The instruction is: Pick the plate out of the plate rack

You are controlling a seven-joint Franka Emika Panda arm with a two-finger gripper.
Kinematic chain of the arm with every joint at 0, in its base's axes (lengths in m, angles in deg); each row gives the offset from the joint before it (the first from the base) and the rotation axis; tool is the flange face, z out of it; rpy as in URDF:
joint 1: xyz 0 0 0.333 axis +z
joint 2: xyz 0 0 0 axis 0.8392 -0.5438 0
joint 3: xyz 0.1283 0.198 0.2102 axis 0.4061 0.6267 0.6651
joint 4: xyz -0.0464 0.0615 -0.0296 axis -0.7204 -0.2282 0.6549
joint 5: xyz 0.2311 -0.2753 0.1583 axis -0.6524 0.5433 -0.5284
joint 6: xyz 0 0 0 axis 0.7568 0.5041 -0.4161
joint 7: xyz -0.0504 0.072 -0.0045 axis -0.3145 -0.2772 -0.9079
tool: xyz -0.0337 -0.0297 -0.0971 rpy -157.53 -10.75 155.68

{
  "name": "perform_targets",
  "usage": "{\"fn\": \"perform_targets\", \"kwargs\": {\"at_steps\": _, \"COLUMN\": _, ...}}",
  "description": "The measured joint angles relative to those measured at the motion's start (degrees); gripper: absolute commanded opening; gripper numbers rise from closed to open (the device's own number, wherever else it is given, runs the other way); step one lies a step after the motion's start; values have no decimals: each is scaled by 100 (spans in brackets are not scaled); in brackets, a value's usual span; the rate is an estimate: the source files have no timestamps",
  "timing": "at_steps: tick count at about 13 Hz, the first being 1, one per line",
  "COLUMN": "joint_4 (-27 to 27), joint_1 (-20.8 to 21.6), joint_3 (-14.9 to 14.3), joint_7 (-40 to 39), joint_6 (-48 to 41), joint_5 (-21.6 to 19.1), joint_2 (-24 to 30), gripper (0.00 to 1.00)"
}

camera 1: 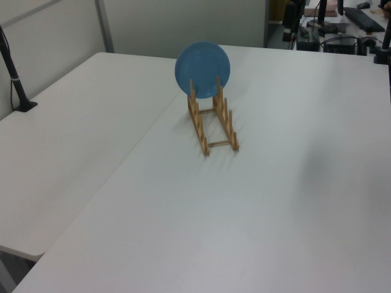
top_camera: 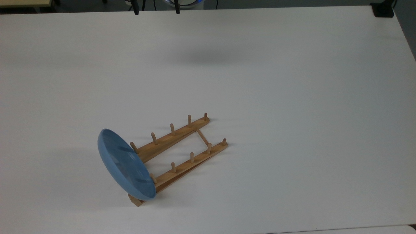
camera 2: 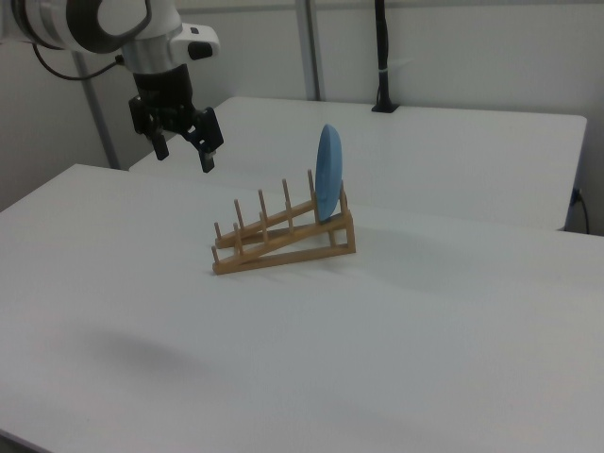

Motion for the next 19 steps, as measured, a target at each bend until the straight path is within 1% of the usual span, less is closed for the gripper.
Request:
{"fn": "perform_targets", "kwargs": {"at_steps": 1, "joint_4": 0, "joint_1": 0, "joint_3": -1, "joint_7": 105, "joint_6": 1, "joint_5": 0, "joint_2": 0, "gripper": 100}}
{"fn": "perform_targets", "kwargs": {"at_steps": 19, "joint_4": 1, "joint_1": 8, "joint_3": -1, "joint_7": 106, "joint_6": 1, "joint_5": 0, "joint_2": -5, "gripper": 100}}
